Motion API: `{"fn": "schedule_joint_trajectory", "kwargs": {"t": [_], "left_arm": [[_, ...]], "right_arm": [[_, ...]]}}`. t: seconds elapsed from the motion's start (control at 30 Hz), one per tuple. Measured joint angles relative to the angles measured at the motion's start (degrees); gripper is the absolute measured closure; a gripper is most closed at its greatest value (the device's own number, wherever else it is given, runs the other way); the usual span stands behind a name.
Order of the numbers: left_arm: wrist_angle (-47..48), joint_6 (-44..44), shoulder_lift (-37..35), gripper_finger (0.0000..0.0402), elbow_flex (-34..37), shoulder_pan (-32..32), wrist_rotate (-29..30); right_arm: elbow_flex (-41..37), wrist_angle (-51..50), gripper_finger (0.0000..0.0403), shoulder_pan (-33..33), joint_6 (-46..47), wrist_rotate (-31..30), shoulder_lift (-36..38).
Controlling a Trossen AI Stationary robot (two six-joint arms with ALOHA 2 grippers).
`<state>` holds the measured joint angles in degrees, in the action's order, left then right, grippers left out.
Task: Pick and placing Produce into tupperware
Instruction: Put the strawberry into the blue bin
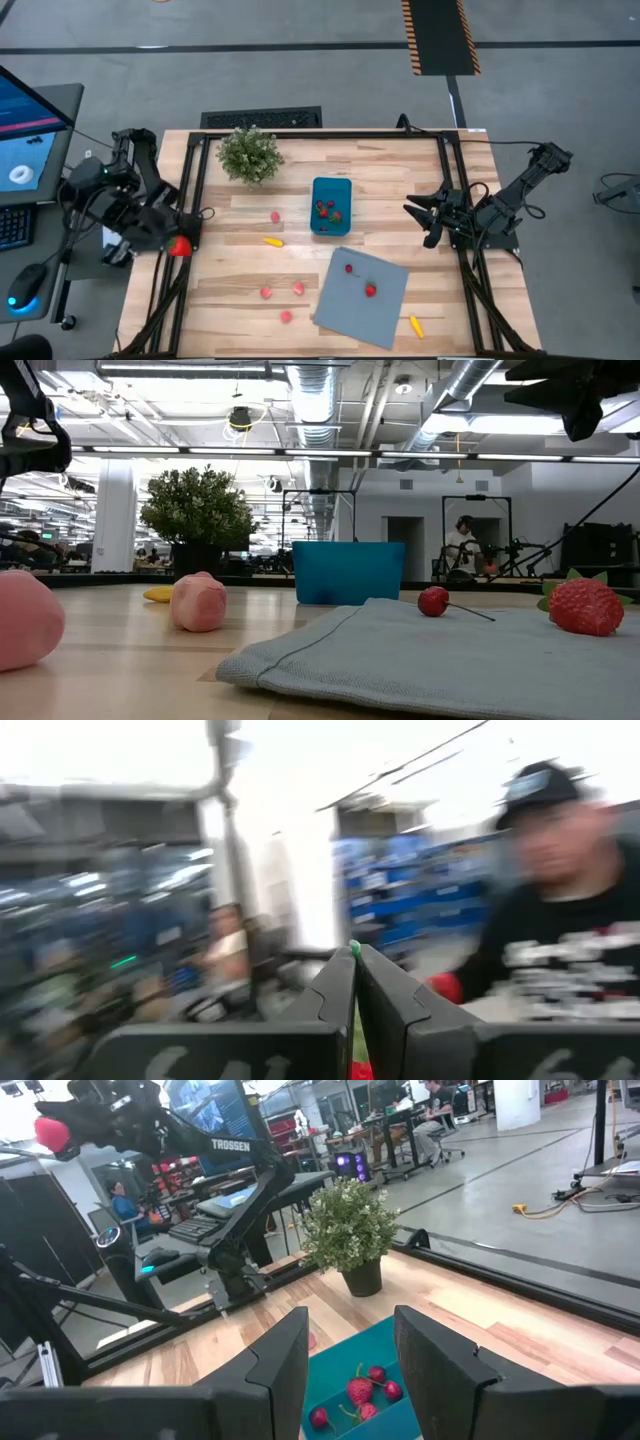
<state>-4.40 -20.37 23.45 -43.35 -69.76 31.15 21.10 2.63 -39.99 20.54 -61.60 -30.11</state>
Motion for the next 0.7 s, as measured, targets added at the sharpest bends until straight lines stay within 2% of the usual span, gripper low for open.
{"fn": "schedule_joint_trajectory", "kwargs": {"t": [0.1, 0.17, 0.27, 0.37, 0.47, 0.53, 0.7], "left_arm": [[0.1, 0.3, 0.1, 0.0401, 0.0, 0.0, -10.7], [-0.1, 0.2, 0.1, 0.0401, 0.0, 0.0, -15.1], [-0.1, -0.4, 0.1, 0.0401, 0.0, 0.0, -19.1], [1.1, -3.1, 0.1, 0.0401, 0.0, 0.0, -20.0], [1.1, -5.5, 0.1, 0.0401, 0.0, 0.0, -17.5], [0.2, -6.6, 0.1, 0.0401, 0.0, 0.0, -12.7], [-7.1, -10.3, 0.1, 0.0401, 0.1, 1.3, 8.9]], "right_arm": [[0.0, 0.0, 0.0232, 0.0, 0.0, 0.0, 0.0], [0.0, 0.0, 0.0232, 0.0, 0.0, 0.0, 0.0], [0.0, 0.0, 0.0232, 0.0, 0.0, 0.0, 0.0], [0.0, 0.0, 0.0232, 0.0, 0.0, 0.0, 0.0], [0.0, 0.0, 0.0232, 0.0, 0.0, 0.0, 0.0], [0.0, 0.0, 0.0232, 0.0, 0.0, 0.0, 0.0], [0.0, 0.0, 0.0232, 0.0, 0.0, -0.4, 0.0]]}}
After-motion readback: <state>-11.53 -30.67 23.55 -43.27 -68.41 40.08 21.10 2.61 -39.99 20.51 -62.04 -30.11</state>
